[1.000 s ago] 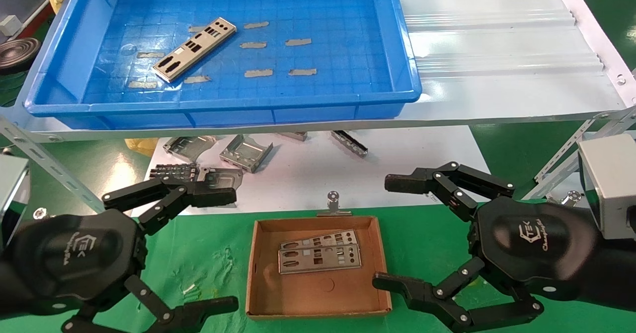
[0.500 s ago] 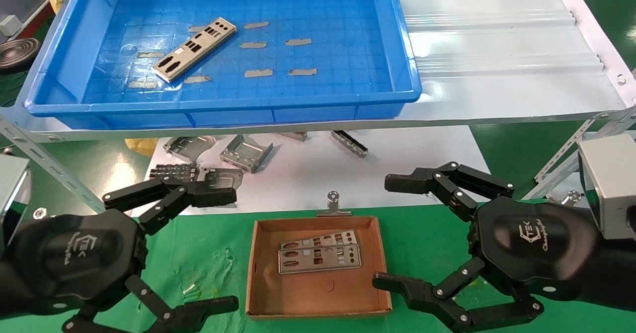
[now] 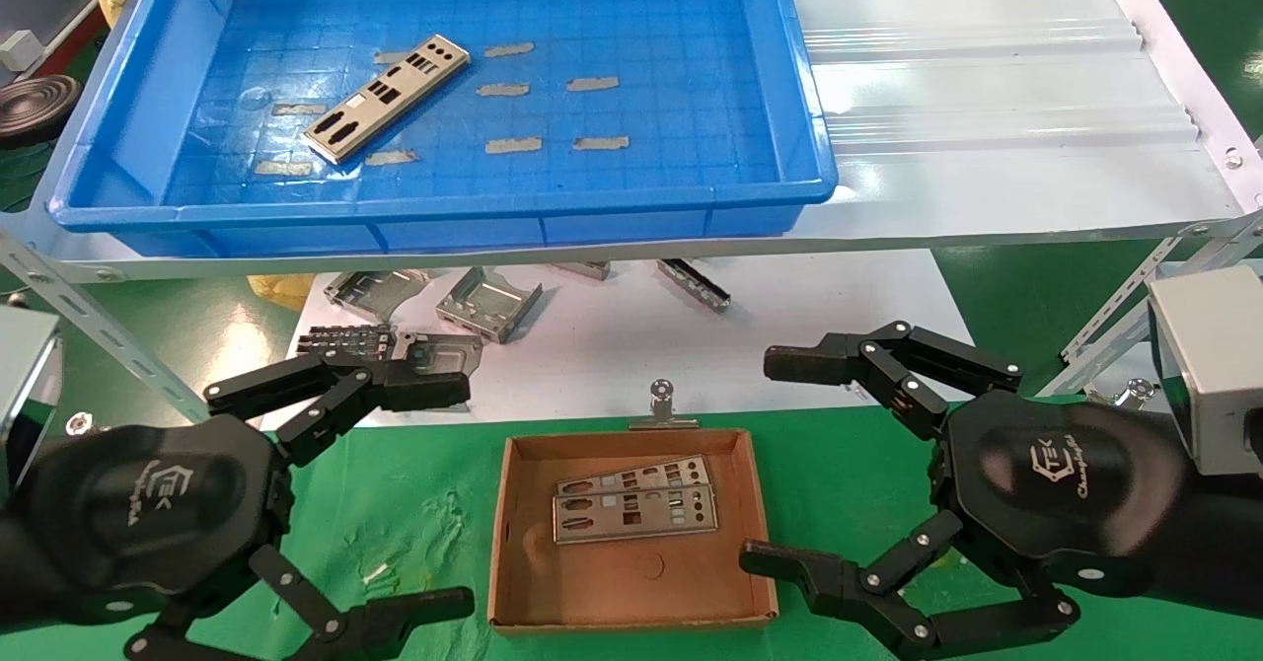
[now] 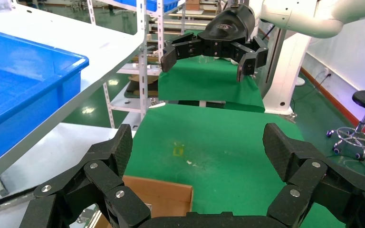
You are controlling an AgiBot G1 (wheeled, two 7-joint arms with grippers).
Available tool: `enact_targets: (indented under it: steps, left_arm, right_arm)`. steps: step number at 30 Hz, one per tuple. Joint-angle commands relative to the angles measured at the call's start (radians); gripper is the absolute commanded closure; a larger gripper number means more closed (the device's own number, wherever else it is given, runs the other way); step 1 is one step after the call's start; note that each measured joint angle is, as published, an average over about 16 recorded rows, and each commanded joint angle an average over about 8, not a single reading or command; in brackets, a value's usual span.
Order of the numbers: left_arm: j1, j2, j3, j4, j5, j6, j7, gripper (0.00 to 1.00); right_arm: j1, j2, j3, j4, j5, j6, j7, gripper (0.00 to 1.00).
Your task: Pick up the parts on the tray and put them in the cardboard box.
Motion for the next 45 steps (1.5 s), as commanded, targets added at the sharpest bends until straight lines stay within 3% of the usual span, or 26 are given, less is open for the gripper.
enact_targets:
  steps: [1,45]
  left_arm:
    - [0.000,0.000,0.000,0.000,0.000,0.000,0.000,0.00]
    - [0.000,0.000,0.000,0.000,0.000,0.000,0.000,0.00]
  right_arm:
    - [0.000,0.000,0.000,0.000,0.000,0.000,0.000,0.00]
    - [0.000,0.000,0.000,0.000,0.000,0.000,0.000,0.00]
